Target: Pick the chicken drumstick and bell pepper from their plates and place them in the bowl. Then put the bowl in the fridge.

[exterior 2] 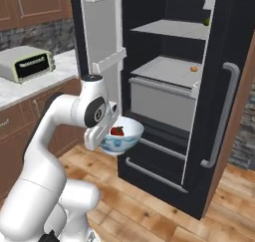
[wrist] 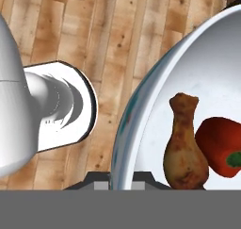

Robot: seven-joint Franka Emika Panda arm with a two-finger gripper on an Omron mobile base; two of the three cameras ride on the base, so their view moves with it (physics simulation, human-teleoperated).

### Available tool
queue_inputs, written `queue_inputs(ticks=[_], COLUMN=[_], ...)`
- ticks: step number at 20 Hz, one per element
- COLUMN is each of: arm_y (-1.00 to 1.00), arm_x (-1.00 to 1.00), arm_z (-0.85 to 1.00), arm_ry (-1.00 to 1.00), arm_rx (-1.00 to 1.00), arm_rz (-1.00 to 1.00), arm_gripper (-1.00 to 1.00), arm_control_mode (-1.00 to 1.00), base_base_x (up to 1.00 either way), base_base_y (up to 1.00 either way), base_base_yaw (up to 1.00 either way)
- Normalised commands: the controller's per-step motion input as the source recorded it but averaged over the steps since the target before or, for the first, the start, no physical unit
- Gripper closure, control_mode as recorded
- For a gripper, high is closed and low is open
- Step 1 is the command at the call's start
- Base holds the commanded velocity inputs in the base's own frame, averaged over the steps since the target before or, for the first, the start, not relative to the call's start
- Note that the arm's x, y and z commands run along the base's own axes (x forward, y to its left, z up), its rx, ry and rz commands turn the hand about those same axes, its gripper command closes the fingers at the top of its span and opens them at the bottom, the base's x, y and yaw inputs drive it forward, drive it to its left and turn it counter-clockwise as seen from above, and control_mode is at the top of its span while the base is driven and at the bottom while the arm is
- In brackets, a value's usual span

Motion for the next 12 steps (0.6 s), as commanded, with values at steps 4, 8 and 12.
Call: queue_inputs(ticks=[4, 8, 12], arm_y=[0.00, 0.00, 0.00], arm_x=[0.00, 0.00, 0.00], arm_z=[0.00, 0.00, 0.00], arm_ry=[0.00, 0.00, 0.00], arm_rx=[0.00, 0.00, 0.00], arm_rz=[0.00, 0.00, 0.00], arm_gripper=[1.00, 1.00, 1.00], arm_control_mode=[1.00, 1.00, 1.00], base_base_x=[0.56, 0.58, 0.61], base_base_y=[0.27, 0.16, 0.18], base_base_yaw=[-0.38, -0.34, -0.17])
